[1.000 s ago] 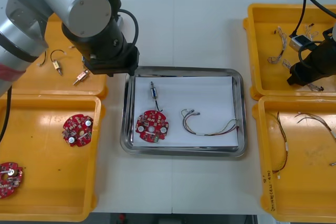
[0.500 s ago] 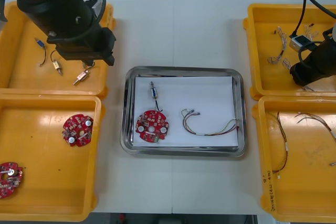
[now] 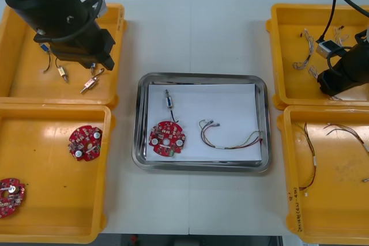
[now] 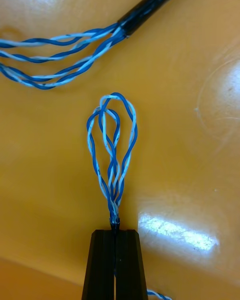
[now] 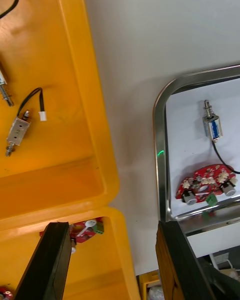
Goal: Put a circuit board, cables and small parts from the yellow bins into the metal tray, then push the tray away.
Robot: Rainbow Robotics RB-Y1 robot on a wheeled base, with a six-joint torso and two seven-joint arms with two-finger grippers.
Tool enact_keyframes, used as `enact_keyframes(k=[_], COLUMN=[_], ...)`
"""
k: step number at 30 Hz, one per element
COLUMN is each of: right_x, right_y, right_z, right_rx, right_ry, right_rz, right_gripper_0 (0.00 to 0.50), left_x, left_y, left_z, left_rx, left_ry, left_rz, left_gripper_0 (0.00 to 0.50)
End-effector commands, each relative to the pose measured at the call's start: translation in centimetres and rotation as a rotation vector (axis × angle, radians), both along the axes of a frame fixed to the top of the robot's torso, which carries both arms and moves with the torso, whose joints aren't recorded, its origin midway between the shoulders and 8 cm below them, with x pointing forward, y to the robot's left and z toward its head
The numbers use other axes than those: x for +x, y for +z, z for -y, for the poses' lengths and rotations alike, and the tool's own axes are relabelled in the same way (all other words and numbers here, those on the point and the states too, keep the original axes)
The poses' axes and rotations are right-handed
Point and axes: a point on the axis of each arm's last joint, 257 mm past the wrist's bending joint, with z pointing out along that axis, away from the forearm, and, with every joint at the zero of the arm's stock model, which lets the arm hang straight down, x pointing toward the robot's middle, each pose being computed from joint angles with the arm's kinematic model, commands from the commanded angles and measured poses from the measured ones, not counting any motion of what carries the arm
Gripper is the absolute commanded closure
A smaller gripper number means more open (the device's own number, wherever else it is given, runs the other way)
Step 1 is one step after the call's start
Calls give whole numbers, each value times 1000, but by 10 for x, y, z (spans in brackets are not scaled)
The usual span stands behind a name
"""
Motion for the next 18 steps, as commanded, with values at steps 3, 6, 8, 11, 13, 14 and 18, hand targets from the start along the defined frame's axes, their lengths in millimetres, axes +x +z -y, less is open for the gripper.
enact_keyframes(k=[3,6,8,11,13,14,18], right_x=[13,11,9,7,5,4,2], right_y=[58,70,83,101,112,119,137], right_z=[11,13,14,18,17,17,14], right_rx=[-29,-44,-54,-64,-65,-67,-67], right_ry=[37,44,48,50,54,56,64], right_rz=[81,84,85,84,79,76,69], right_gripper_0=[500,500,500,500,500,500,500], left_x=[9,15,20,28,32,34,40], left_y=[13,11,9,5,4,2,-2], left_z=[-41,-48,-53,-60,-64,-66,-72], left_rx=[67,72,78,80,83,85,92], left_ry=[-121,-146,-166,-177,-192,-200,-225], left_rz=[39,44,55,65,72,72,83], left_gripper_0=[0,0,0,0,0,0,0])
